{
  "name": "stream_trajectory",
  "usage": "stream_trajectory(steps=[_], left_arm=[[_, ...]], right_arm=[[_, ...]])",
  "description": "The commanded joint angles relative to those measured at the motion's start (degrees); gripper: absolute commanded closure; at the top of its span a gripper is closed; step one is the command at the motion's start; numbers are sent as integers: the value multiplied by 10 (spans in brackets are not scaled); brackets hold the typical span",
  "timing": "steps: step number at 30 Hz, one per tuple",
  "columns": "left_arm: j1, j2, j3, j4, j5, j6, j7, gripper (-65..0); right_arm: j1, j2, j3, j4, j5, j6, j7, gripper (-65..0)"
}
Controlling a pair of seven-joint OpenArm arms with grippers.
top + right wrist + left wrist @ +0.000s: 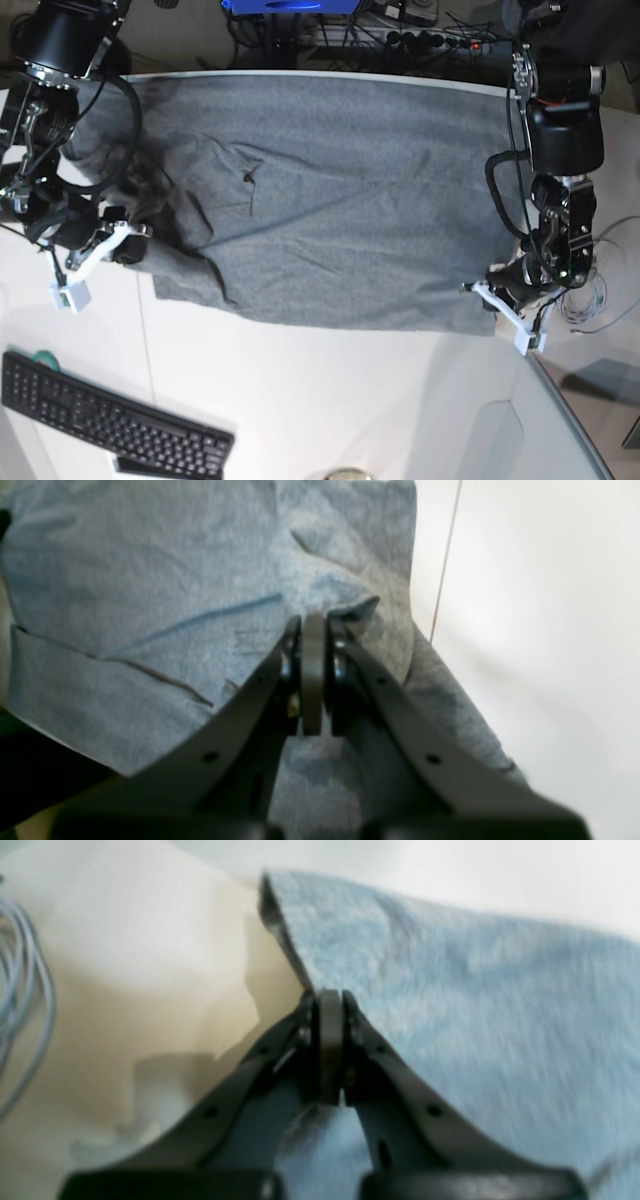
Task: Layout the t-shirt on the table in an organized manner, then fold the t-shirt properly
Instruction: 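Move the left gripper down the t-shirt side and grasp its edge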
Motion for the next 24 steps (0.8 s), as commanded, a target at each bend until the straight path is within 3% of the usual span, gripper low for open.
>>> stream_trajectory(steps=[1,6,17,20,22,24], left_arm=[[7,-7,-24,31,-2,-1,19,0],[76,9,-90,130,0,-1,101,0],[141,9,-96,147,-4,-1,111,-7],[150,7,-98,147,-4,-1,111,-253],[156,7,-118,147,-4,-1,110,-362],[157,10,-153,159,-4,-2,110,-416]], right_arm=[[10,6,1,9,12,5,9,-6],[10,6,1,9,12,5,9,-6],[10,4,1,9,13,5,7,-6],[10,5,1,9,13,5,7,-6],[10,5,1,9,13,5,7,-6],[10,5,1,9,13,5,7,-6]])
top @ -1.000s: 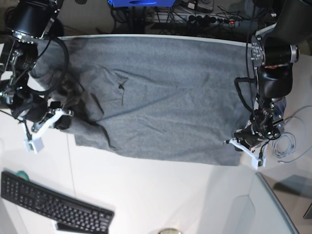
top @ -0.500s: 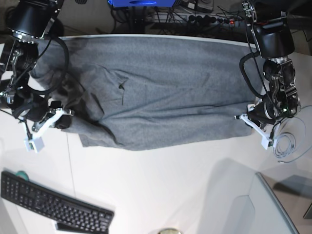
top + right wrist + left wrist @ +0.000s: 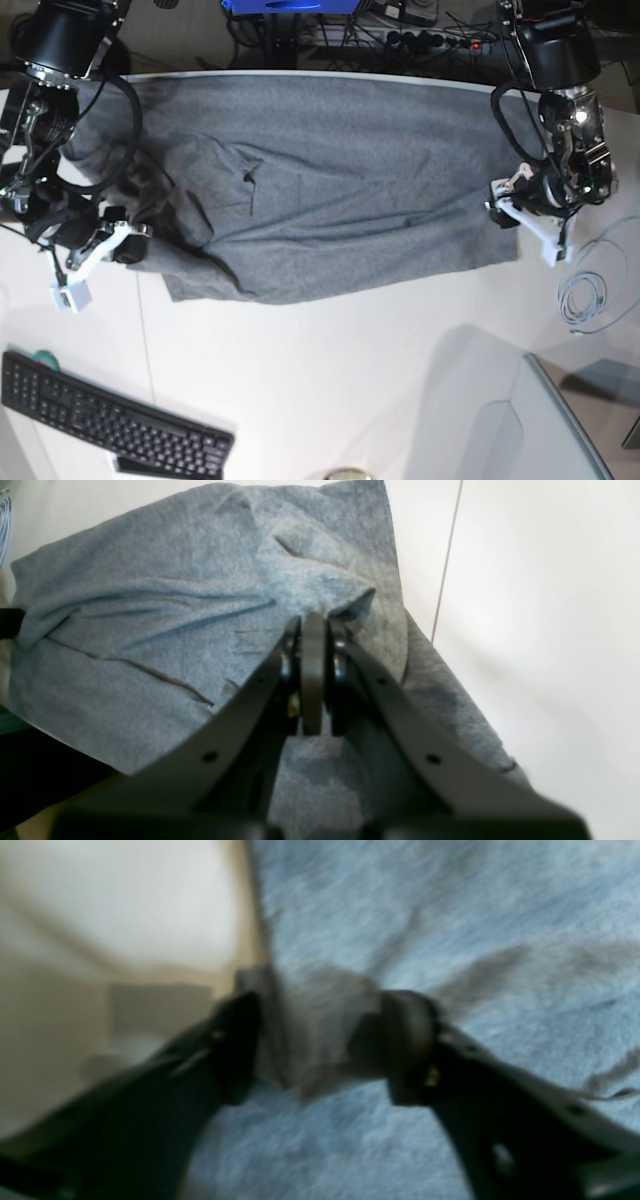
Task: Layout the t-shirt on the table in an organized manner, then fold the t-shirt properly
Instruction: 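Move the left gripper down the t-shirt side and grasp its edge, then slide both grippers along the t-shirt sides toward the hem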
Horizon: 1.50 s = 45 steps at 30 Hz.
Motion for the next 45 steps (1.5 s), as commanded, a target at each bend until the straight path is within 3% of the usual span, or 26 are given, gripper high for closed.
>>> stream_trajectory(steps=[1,8,18,23,28,33,35,39,45], left_arm=[[-10,-11,-18,26,-4,-1,-8,-421],[-40,-9,-82,39,-4,-2,-36,-428],[-113,-7,-82,-171,-4,-4,-173,-428],[-136,-7,-82,-236,-2,-53,-210,-428],[-160,-6,-80,-309,0,-59,-248,-421],[-168,-6,33,-355,-4,-59,-305,-411],[-168,-5,69,-357,-4,-59,-316,-334],[-174,2,69,-353,-4,-59,-318,0],[-193,-13,76,-322,-4,-58,-313,0]], right_arm=[[9,5,1,9,10,5,9,-6],[9,5,1,9,10,5,8,-6],[9,5,1,9,10,5,8,-6],[9,5,1,9,10,5,8,-6],[9,5,1,9,9,5,10,-6],[9,5,1,9,8,5,11,-6],[9,5,1,9,7,5,11,-6],[28,10,1,-17,6,5,12,-6],[84,40,1,-115,6,5,21,-6]])
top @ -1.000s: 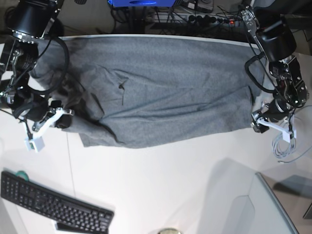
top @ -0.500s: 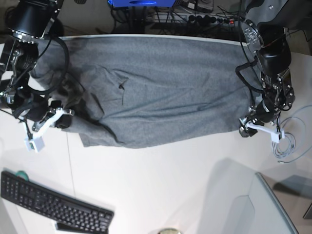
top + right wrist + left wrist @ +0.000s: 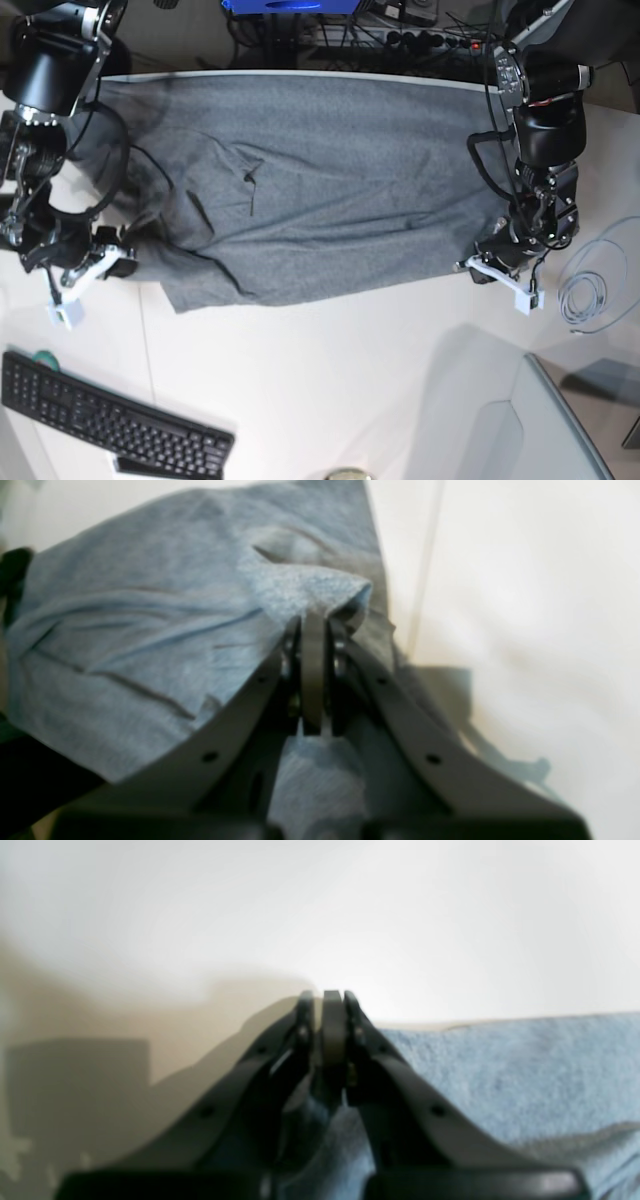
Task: Layout the t-shirt on the table in an organized manner, then fold the t-shirt properly
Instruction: 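Slide both grippers along the t-shirt sides toward the hem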
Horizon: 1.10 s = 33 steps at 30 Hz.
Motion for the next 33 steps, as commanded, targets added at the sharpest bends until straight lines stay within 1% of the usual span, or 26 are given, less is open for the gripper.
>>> stream_trajectory(steps=[1,2,4,7,9,15,20,23,28,33], left_arm=[[-13,-13,-1,23,-6,-1,-10,0],[-13,-13,0,34,-6,-1,-8,0],[-14,-13,-6,54,-5,0,21,0],[-22,-14,-6,98,-5,0,60,0],[-28,-14,-6,118,-3,0,71,0],[-52,-14,0,123,-3,0,70,0],[-72,-14,-3,128,-3,0,69,0],[-81,-14,-2,127,-3,0,68,0],[-92,-14,-2,126,-3,0,67,0],[-93,-14,-6,127,-3,0,67,0]], right_arm=[[14,7,1,4,12,3,17,-6],[18,8,1,-3,12,3,25,-6],[29,17,-2,-15,12,3,29,-6],[41,35,-40,-33,12,3,38,-6],[44,42,-74,-40,12,3,64,-6],[92,93,-156,-104,12,2,144,-6],[165,138,-207,-195,12,2,201,-6],[201,159,-246,-244,12,2,243,-6],[246,183,-324,-315,12,2,313,-6],[262,203,-374,-368,12,2,362,-6]])
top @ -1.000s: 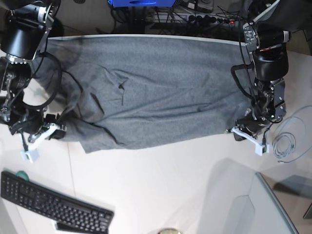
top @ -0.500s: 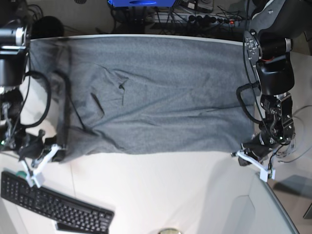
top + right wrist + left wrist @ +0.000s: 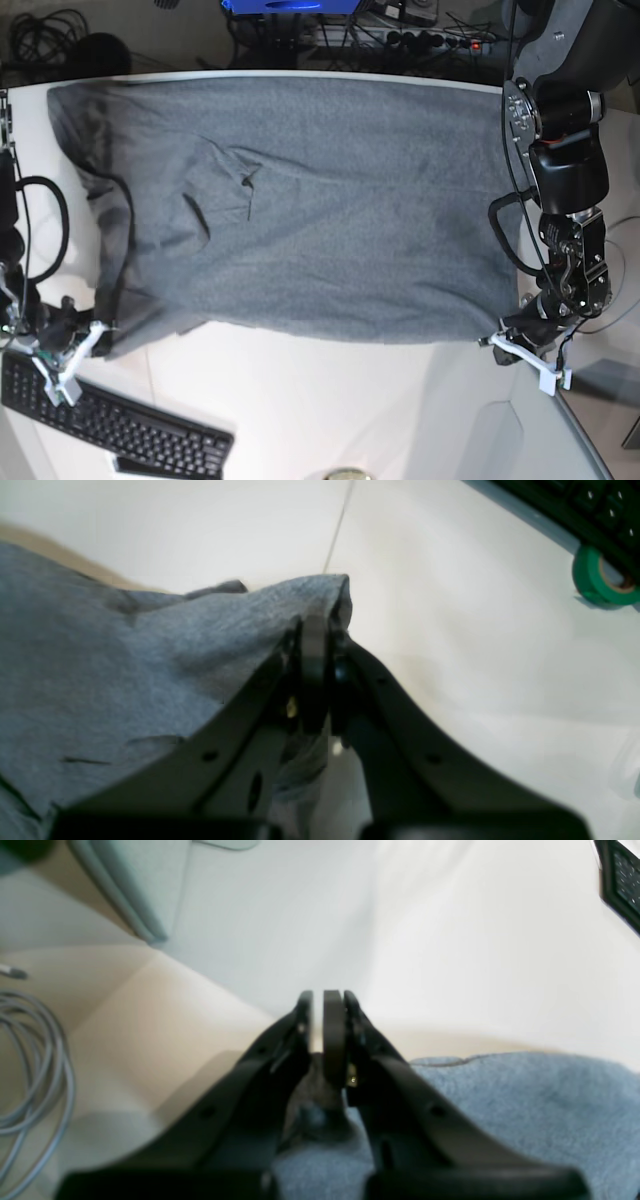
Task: Layout the t-shirt on the table in an organized manner, then fold the t-shirt properly
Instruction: 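Slide both grippers along the t-shirt sides toward the hem, then grasp the t-shirt hem corners with both grippers and pull them apart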
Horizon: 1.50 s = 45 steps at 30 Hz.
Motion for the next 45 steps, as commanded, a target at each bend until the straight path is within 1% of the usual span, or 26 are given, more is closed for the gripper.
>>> stream_trajectory(steps=[1,7,9,15,16,20,23,25,26,27,28,29,30,32,33,34,35,36,38,39,40,41,42,43,44,45], left_arm=[[-17,-8,-2,11,-5,-3,-14,0],[-11,-8,-2,12,-7,-3,-14,0],[6,-8,-2,19,-8,-3,-14,0],[99,-8,-3,132,-9,-4,-11,0],[111,-8,-3,145,-9,-4,-11,0],[128,-18,-4,152,-9,-4,-13,0],[125,-18,-4,152,-9,-4,-12,0],[123,-18,-4,152,-9,-3,-11,0],[121,-18,-4,152,-9,-3,-11,0],[115,-16,-3,153,-9,-3,-11,0],[113,-16,-3,153,-9,-3,-10,0],[110,-16,-3,152,-8,-3,-10,0],[109,-16,-3,151,-8,-3,-10,0],[107,-15,-2,149,-6,-3,-10,0],[107,-15,-2,149,-5,-3,-10,0],[107,-15,-1,149,-5,-3,-10,0],[107,-15,0,150,-7,-3,-10,0],[107,-15,0,149,-7,-3,-10,0],[107,-15,-1,149,-7,-3,-10,0],[107,-15,-2,149,-5,-3,-10,0],[110,-15,-2,149,-5,-3,-10,0],[110,-15,-2,149,-5,-3,-10,0],[108,-15,-2,148,-5,-3,-10,0],[108,-15,0,148,-5,-3,-10,0],[108,-15,0,148,-8,-3,-10,0],[107,-15,0,148,-7,-3,-10,0]], right_arm=[[19,18,1,6,6,3,18,-6],[4,22,-6,6,6,3,17,-6],[0,22,-6,6,6,3,17,-6],[-16,24,-6,10,6,3,17,-6],[-16,30,-6,10,6,3,18,-6],[-8,32,-7,10,5,3,19,-8],[4,29,-7,5,5,3,19,-12],[4,14,-7,3,5,3,20,-18],[6,8,-6,-5,5,1,20,-38],[7,7,-6,-13,5,-1,20,-71],[10,7,-6,-20,5,-1,17,-131],[15,7,-6,-25,5,-1,16,-209],[18,7,-6,-30,5,-1,14,-290],[19,11,-2,-28,5,-1,-16,-465],[19,14,-1,-27,7,-1,-28,-494],[17,25,2,-19,11,-1,-37,-483],[11,30,11,1,12,-1,-46,-447],[-14,31,26,31,12,-1,-59,-389],[-68,30,56,120,9,-1,-96,-243],[-99,28,69,165,9,-1,-116,-155],[-123,15,76,199,7,-2,-130,-69],[-136,0,82,214,6,-2,-132,0],[-143,-11,84,210,5,-2,-132,0],[-144,-18,85,196,2,-2,-132,-17],[-144,-27,88,178,-10,-2,-132,-26],[-143,-37,88,164,-25,-2,-129,-21]])
